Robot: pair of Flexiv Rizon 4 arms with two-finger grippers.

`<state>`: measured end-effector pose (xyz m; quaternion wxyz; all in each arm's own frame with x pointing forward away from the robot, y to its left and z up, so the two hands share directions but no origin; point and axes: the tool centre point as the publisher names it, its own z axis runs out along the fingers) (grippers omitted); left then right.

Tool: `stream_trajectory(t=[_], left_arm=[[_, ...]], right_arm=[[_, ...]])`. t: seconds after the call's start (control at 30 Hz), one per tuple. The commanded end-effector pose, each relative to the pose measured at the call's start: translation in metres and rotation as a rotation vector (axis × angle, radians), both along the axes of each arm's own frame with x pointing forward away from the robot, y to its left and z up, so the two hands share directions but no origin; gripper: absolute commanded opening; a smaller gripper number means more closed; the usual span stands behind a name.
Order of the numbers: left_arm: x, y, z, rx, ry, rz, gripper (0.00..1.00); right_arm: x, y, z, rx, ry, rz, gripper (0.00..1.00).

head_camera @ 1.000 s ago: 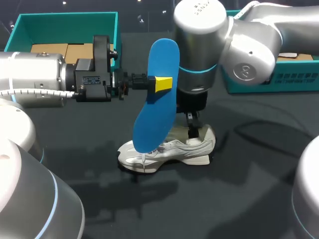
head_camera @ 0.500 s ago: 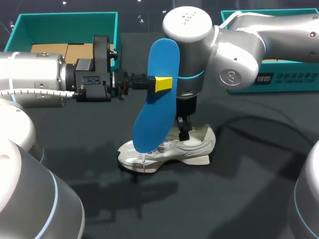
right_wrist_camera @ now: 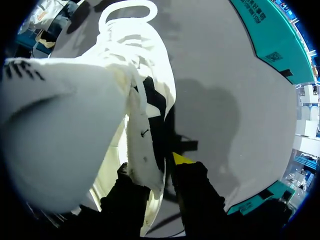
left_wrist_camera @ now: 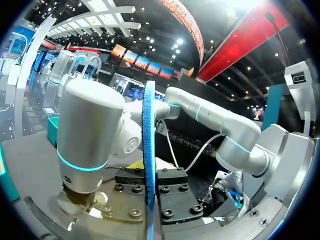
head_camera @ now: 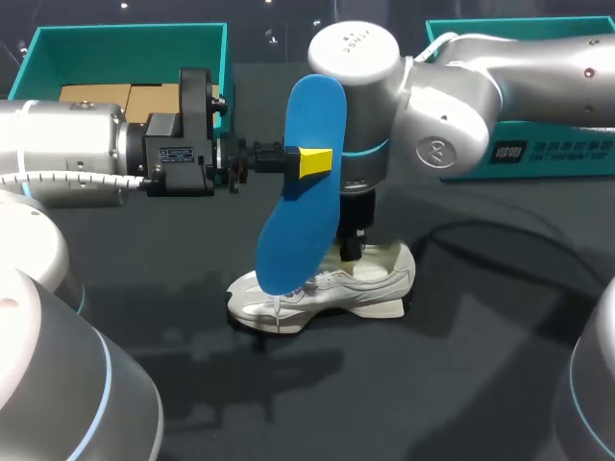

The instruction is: Take the shoe out of the shoebox, open the shoe tongue, remove and reinsert the insole, then place the shoe into the shoebox

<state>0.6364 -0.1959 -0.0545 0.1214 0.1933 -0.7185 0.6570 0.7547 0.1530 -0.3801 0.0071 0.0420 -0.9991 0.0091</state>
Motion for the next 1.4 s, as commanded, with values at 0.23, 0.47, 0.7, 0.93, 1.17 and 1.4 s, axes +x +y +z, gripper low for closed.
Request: stream_trajectory(t=[0.23, 0.47, 0.7, 0.93, 1.17, 1.4], left_arm=[[0.000, -0.001, -0.001, -0.002, 0.000, 0.002, 0.00], [0.000, -0.001, -0.001, -0.002, 0.000, 0.002, 0.00], [0.000, -0.001, -0.001, -0.002, 0.000, 0.002, 0.00], [0.000, -0.001, -0.001, -0.002, 0.000, 0.002, 0.00], [0.000, -0.001, -0.001, -0.002, 0.000, 0.002, 0.00], [0.000, -0.001, -0.001, -0.002, 0.000, 0.002, 0.00]], right_arm=[[-0.010, -0.011, 0.016, -0.002, -0.002, -0.051, 0.00], [-0.009, -0.022, 0.033, 0.007, 0.036, -0.229, 0.00], [-0.011, -0.023, 0.039, 0.045, 0.076, -0.445, 0.00], [-0.011, -0.023, 0.039, 0.045, 0.076, -0.445, 0.00], [-0.013, -0.024, 0.043, 0.053, 0.103, -0.600, 0.00], [-0.033, -0.026, 0.053, 0.044, 0.138, -0.988, 0.00]])
